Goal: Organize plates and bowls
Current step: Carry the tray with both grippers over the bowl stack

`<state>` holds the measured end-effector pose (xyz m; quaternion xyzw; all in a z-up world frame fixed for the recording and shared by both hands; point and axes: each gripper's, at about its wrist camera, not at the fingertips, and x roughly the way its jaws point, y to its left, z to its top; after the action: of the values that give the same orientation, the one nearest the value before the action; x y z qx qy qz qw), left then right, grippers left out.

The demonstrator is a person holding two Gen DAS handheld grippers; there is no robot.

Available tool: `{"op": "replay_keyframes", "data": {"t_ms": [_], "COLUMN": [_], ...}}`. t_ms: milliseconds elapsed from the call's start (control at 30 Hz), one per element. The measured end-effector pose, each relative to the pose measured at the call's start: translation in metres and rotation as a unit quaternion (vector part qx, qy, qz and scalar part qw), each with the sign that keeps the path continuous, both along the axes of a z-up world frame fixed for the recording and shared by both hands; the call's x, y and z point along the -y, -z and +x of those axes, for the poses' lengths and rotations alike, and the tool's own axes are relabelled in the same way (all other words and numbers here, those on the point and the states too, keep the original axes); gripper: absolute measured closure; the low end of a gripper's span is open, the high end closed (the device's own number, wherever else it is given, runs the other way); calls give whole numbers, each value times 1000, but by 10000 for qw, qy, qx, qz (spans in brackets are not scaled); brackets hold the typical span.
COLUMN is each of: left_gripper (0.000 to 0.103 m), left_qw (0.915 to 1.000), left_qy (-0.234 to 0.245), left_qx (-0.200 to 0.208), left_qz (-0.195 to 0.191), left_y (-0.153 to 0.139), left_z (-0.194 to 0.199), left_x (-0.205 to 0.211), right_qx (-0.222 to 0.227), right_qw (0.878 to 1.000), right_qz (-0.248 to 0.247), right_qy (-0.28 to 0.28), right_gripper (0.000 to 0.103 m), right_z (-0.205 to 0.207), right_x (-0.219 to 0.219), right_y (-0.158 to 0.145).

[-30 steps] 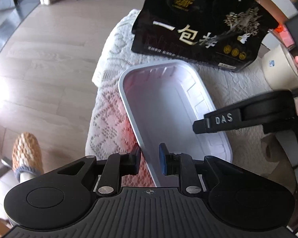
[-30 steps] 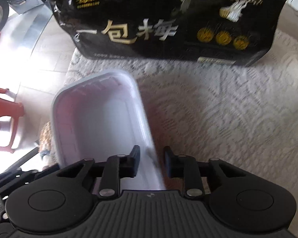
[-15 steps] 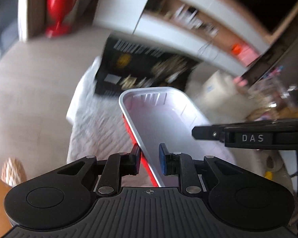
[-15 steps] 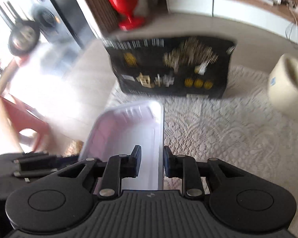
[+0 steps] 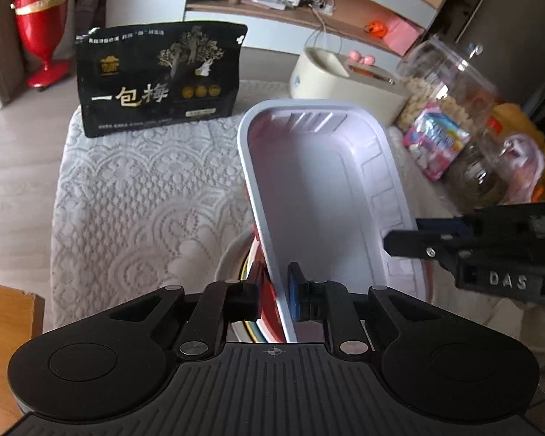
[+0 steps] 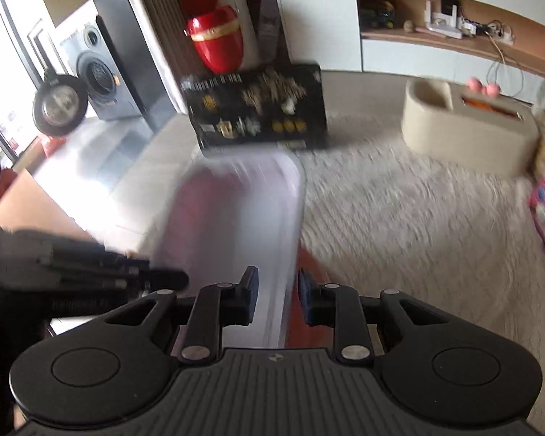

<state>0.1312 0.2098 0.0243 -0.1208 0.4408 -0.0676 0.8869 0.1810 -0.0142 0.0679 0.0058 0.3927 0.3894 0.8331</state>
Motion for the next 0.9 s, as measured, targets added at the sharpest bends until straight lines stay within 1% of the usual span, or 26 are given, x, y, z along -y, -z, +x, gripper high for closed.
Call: {"op": "replay_keyframes", "data": {"t_ms": [67,167,267,333,433,500,600,633,667,767,833,900], "left_gripper": [86,86,86,86,86,86,86,86,86,86,86,86], "left_qw": [10000,9998,9995,9994,9992,9992,9987,9984,9980,9956,9961,9969], "left_qy": [-18,-50,-128,-214,-304,-279,-148,-100,-56,63,87,67], "left_qx": [49,197,293,285,238,179,297,393,519,914,881,775], "left_qz": [-23,17,-14,-41,-63,-208,-396,-397,-366,-221,-47,141], "left_y": [-4,-11,-14,-13,-5,1,0,-4,-8,-18,-16,-13], "left_z": [-7,-10,-12,-9,-3,0,0,-3,-5,-12,-12,-10], "left_x": [-1,-1,-3,-6,-9,-11,-11,-10,-8,1,6,9], "right_qx": [10,167,318,257,55,-209,-719,-831,-794,-71,104,15], "right_qw": [10000,9998,9989,9982,9973,9964,9937,9927,9927,9963,9966,9976], "right_qz": [-58,-56,163,320,438,481,629,704,729,726,702,585], "right_qy": [-6,90,307,447,594,664,578,525,538,454,418,378], "right_gripper": [79,79,76,72,71,71,71,69,69,69,69,69], "right_z": [-3,-2,4,11,30,43,58,57,54,32,25,24], "right_x": [3,9,14,11,-2,-11,-19,-18,-16,-6,1,5], "right_y": [6,-3,-14,-15,-10,-6,1,1,-2,-16,-19,-14]}}
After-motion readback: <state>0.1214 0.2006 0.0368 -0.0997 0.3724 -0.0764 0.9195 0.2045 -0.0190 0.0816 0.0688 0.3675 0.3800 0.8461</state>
